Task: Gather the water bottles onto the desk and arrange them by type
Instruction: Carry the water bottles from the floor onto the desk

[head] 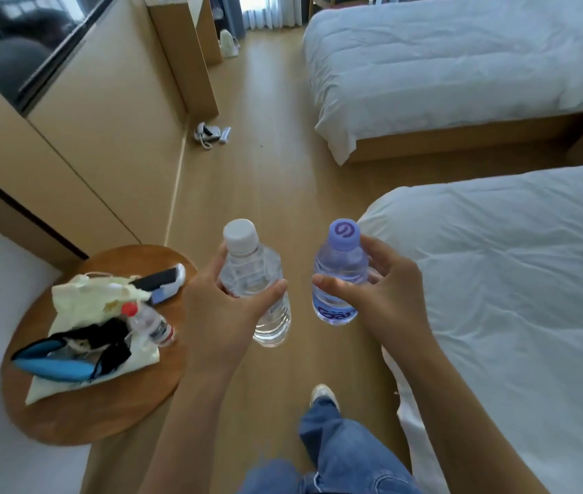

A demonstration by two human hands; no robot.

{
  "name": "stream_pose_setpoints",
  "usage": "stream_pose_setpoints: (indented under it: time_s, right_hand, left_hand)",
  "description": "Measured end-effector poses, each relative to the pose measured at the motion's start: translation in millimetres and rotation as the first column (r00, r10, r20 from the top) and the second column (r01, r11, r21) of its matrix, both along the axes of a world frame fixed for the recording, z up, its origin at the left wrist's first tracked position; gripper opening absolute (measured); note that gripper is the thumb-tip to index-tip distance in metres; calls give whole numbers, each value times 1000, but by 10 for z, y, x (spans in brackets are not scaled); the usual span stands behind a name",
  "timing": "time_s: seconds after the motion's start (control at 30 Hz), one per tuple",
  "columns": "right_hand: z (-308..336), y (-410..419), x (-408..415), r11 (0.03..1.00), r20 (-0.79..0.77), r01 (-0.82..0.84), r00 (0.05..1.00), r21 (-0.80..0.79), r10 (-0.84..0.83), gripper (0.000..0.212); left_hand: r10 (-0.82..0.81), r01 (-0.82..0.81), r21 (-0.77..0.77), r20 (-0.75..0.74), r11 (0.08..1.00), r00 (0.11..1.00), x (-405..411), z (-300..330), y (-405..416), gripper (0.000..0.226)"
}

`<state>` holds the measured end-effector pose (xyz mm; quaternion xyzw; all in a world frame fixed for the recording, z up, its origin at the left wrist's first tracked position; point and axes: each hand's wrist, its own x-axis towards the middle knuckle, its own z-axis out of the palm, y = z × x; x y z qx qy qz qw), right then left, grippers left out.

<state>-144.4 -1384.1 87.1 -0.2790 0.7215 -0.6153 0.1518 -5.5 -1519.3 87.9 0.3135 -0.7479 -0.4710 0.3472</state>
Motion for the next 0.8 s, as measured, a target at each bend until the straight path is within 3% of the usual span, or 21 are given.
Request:
stream_pose_setpoints:
  time_s: [0.23,0.4,0.6,0.73,0.8]
  right_hand:
    - [118,-899,-1233,1000,-32,10,999,-13,-10,60]
    - [-21,-1668,-1992,999,11,27,1000,-18,-27,71]
    - [-153,-2987,-3055,999,31,42,999,-3,-42,74]
    - [-85,-3863,-3725,999,32,31,999,-9,-31,57]
    - [-45,-4246,-4044,999,37,41,999,-20,-40,59]
  left_hand:
    - [46,-46,8,-10,999,999,-1149,108,-947,53]
    - [48,-49,5,37,999,998,-2000,28,-1732,54]
    - [47,-48,24,35,999,998,-3120,-117,-3085,53]
    - [32,-32,3,29,999,999,-3853,-28,-4034,55]
    - [35,-34,-25,33,999,999,-4161,35,-4429,56]
